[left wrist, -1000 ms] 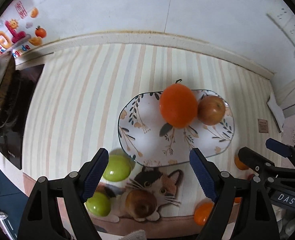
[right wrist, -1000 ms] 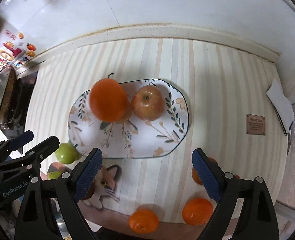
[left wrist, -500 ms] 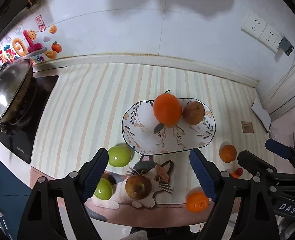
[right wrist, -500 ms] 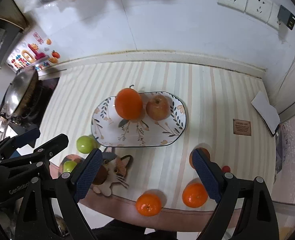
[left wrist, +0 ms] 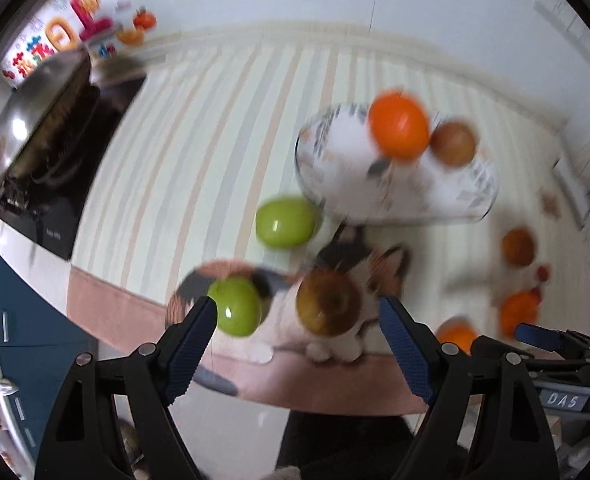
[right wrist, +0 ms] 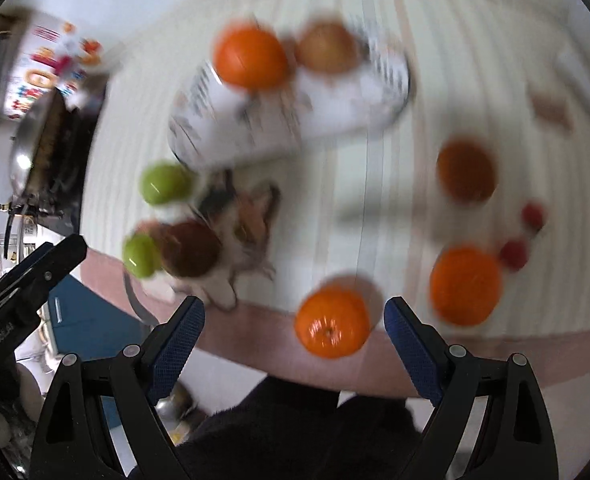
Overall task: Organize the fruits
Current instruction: 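Grasp the brown pear with the left tool while the right tool grasps a small mandarin, then lower the pear and mandarin onto the plate and open both tools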
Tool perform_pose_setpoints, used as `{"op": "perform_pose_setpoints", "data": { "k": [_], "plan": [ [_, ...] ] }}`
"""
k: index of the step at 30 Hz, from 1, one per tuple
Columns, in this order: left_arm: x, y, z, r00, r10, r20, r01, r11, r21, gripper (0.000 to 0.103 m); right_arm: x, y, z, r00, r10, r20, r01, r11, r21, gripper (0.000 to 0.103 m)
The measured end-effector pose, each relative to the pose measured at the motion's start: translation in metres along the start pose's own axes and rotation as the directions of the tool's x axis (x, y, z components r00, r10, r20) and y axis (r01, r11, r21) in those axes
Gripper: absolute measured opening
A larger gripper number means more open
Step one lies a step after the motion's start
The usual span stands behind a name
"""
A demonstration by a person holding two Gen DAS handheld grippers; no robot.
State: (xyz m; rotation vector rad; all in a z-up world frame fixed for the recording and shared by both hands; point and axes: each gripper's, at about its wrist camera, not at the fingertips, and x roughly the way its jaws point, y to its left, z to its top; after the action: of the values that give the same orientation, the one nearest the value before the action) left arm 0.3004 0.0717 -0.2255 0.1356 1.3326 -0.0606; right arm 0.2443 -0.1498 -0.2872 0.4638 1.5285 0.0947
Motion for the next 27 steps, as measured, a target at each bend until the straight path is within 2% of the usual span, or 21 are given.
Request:
{"op": "perform_pose_setpoints", "data": {
  "k": [2, 4, 11, 12, 24, 26, 27],
  "plan": [
    [0.019, -0.002, -0.004, 0.999, -0.004, -0.049, 0.004, 1.0, 0.01, 0.083, 0.026, -0.011, -0.004, 0.998, 0.013, -0.064, -0.01, 0.999, 0.04, 0.093],
    [0.037, -0.006, -0.006, 0.996, 0.002, -0.091, 0.0, 1.0, 0.021, 0.083, 0.041, -0.017, -0.007, 0.996, 0.003, -0.088, 0.002, 0.998, 0.056, 0.093],
    [0.08, -0.022, 0.001, 0.985, -0.001, -0.175, 0.007, 0.999, 0.034, 0.083, 0.067, -0.03, -0.015, 0.994, -0.017, -0.107, 0.028, 0.995, 0.099, 0.093],
    [0.083, -0.024, 0.002, 0.974, -0.018, -0.226, 0.024, 0.999, 0.023, 0.083, 0.069, -0.03, -0.015, 0.994, -0.017, -0.106, 0.029, 0.994, 0.105, 0.093],
    [0.125, -0.048, 0.002, 0.956, 0.02, -0.291, 0.007, 0.996, 0.091, 0.083, 0.075, -0.029, -0.016, 0.995, -0.03, -0.098, 0.043, 0.991, 0.13, 0.093],
    [0.127, -0.049, 0.0, 0.958, 0.01, -0.286, 0.015, 0.996, 0.085, 0.076, 0.075, -0.029, -0.017, 0.995, -0.039, -0.09, 0.051, 0.99, 0.135, 0.092],
    [0.129, -0.051, -0.003, 0.959, 0.004, -0.284, 0.02, 0.996, 0.082, 0.069, 0.076, -0.027, -0.018, 0.995, -0.045, -0.087, 0.057, 0.989, 0.134, 0.091]
  ]
}}
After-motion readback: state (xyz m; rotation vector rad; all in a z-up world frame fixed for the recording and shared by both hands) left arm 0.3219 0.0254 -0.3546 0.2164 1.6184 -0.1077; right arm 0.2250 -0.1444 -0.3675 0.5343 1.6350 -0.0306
